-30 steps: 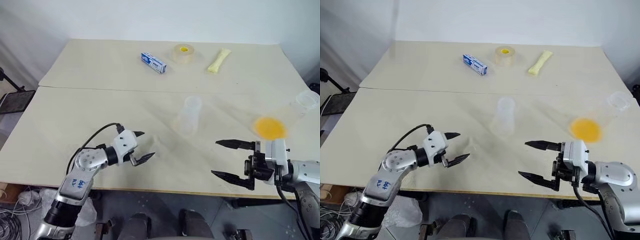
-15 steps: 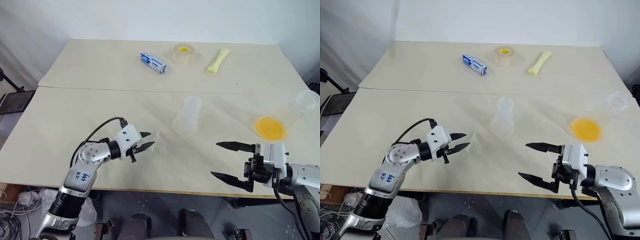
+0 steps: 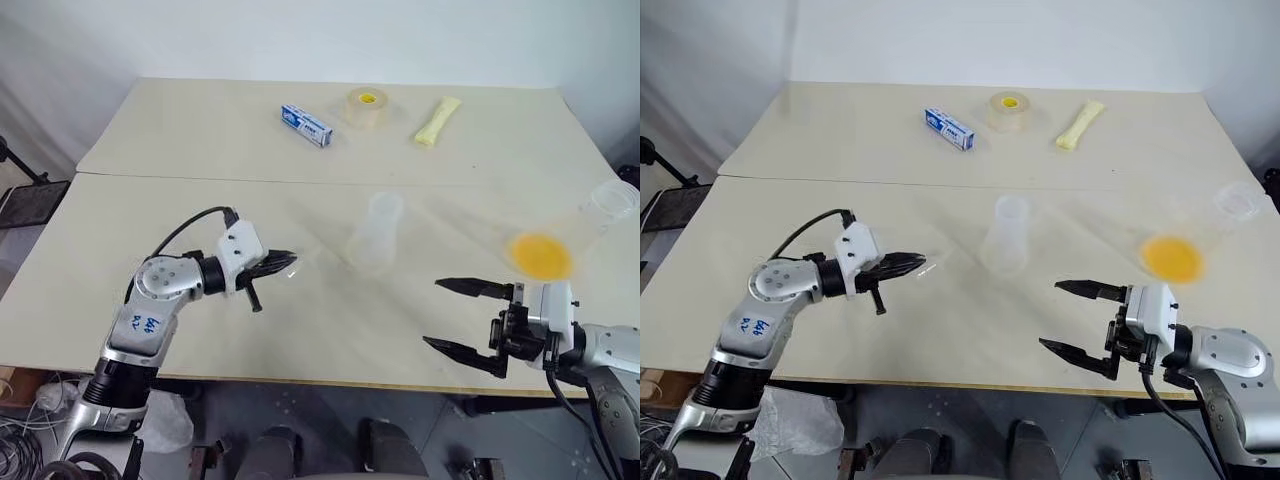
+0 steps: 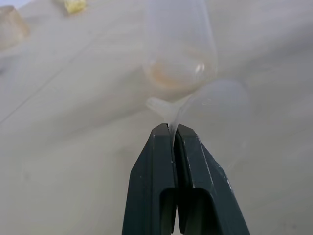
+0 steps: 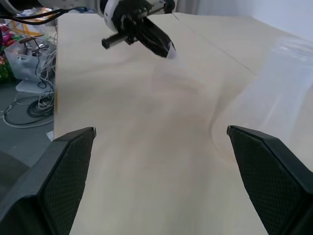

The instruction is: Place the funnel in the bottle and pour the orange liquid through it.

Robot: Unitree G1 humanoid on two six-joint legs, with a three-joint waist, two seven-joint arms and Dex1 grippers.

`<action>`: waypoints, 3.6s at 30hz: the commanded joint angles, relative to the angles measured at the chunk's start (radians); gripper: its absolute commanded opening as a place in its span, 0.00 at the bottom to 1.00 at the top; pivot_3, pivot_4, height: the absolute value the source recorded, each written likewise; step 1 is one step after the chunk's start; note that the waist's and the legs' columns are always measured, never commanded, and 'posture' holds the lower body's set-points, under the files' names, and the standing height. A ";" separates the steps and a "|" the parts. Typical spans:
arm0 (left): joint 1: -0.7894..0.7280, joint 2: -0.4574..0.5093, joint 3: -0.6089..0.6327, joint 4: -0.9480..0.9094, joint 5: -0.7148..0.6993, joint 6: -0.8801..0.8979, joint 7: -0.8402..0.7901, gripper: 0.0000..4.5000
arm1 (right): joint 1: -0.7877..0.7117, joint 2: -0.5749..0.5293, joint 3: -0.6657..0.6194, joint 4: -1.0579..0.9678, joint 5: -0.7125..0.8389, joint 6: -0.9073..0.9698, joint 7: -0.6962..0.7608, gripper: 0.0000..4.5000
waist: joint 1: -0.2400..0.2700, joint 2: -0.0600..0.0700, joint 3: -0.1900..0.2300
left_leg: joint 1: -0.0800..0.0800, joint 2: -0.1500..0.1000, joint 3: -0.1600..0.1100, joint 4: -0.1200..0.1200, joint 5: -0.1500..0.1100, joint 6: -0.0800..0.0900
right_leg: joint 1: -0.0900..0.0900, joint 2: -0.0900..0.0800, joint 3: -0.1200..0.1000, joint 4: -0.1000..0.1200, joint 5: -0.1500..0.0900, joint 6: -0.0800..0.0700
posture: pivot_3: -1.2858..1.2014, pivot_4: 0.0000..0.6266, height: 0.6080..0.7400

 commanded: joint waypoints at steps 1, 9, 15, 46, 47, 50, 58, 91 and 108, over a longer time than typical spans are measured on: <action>-0.068 0.016 0.072 -0.017 -0.103 0.085 -0.027 0.00 | -0.007 -0.003 -0.028 -0.008 0.009 -0.015 -0.010 1.00 | 0.000 0.000 0.000 | 0.000 0.000 0.000 0.000 0.000 0.000 | 0.000 0.000 0.000 0.000 0.000 0.000 | 0.52 0.24 1.00; -0.325 0.084 0.138 0.133 -0.200 0.238 -0.080 0.00 | -0.029 0.000 -0.082 -0.016 0.036 0.000 -0.059 1.00 | -0.001 0.000 0.000 | -0.001 0.000 0.000 0.001 0.000 0.000 | -0.001 0.001 -0.002 0.001 0.000 0.000 | 0.52 0.24 1.00; -0.529 0.063 0.090 0.283 -0.228 0.385 -0.130 0.00 | -0.008 0.009 -0.106 -0.046 0.057 0.018 -0.102 1.00 | 0.001 -0.001 0.001 | -0.002 -0.002 -0.001 0.001 0.000 0.001 | -0.001 0.001 -0.006 0.002 0.000 0.001 | 0.52 0.24 1.00; -1.150 -0.150 -0.213 1.110 0.020 0.486 -0.604 0.00 | 0.116 0.043 -0.130 -0.158 0.039 0.007 -0.224 1.00 | -0.001 -0.004 0.003 | -0.005 -0.003 0.000 0.002 0.001 0.001 | -0.003 0.001 -0.013 0.002 0.001 0.001 | 0.52 0.24 1.00; -1.159 -0.157 -0.208 1.129 0.026 0.475 -0.605 0.00 | 0.118 0.044 -0.130 -0.160 0.039 0.007 -0.226 1.00 | -0.001 -0.004 0.003 | -0.005 -0.003 0.000 0.002 0.001 0.001 | -0.003 0.001 -0.013 0.002 0.001 0.001 | 0.52 0.24 1.00; -1.183 -0.176 -0.195 1.172 0.042 0.449 -0.614 0.00 | 0.124 0.047 -0.128 -0.164 0.036 0.004 -0.232 1.00 | -0.001 -0.004 0.003 | -0.005 -0.003 0.000 0.002 0.001 0.002 | -0.003 0.001 -0.013 0.002 0.001 0.001 | 0.52 0.24 1.00; -1.207 -0.210 -0.212 1.257 0.133 0.369 -0.634 0.00 | 0.139 0.060 -0.121 -0.174 0.024 -0.009 -0.246 1.00 | -0.001 -0.005 0.003 | -0.005 -0.003 0.000 0.002 0.001 0.002 | -0.003 0.001 -0.014 0.003 0.001 0.002 | 0.52 0.24 1.00; -1.313 -0.337 -0.119 1.446 0.323 0.276 -0.523 0.14 | 0.066 0.104 -0.116 -0.152 -0.002 -0.058 -0.315 1.00 | -0.001 -0.005 0.003 | -0.005 -0.004 0.001 0.002 0.001 0.002 | -0.004 0.000 -0.014 0.005 0.001 0.002 | 0.52 0.24 1.00; -1.320 -0.280 0.020 1.420 0.283 0.241 -0.502 1.00 | 0.087 0.095 -0.162 -0.189 0.001 -0.030 -0.355 1.00 | -0.002 -0.005 0.003 | -0.005 -0.004 0.001 0.003 0.001 0.002 | -0.005 0.000 -0.014 0.006 0.001 0.002 | 0.52 0.24 1.00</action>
